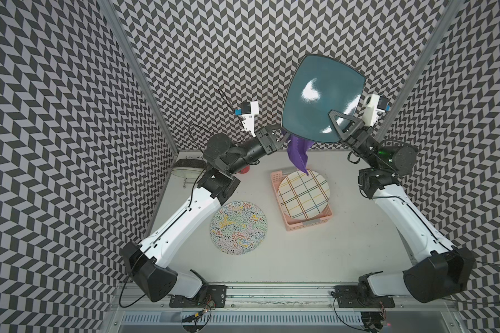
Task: Wipe the wet plate dry
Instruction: Wipe the plate with towel.
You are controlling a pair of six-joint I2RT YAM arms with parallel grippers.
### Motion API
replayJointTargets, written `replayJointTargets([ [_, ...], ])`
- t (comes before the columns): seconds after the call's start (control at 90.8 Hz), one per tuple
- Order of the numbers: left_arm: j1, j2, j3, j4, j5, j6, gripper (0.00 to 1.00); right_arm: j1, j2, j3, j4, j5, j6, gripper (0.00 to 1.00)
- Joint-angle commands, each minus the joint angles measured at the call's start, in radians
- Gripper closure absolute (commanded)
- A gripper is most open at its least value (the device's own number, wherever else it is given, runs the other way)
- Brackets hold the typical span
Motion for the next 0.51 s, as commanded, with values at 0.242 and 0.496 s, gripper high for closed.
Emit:
replayJointTargets([
  [0.242, -0.030, -0.138, -0.157, -0.185, -0.219, 0.390, 1.00, 0.070, -0.079, -0.033, -0.539, 0.288, -0.386, 1.00],
  [0.496, -0.033, -0.128, -0.130, -0.215, -0.292, 0.427, 1.00, 0.098, -0.102, -0.051, -0.629, 0.286, -0.500, 1.00],
])
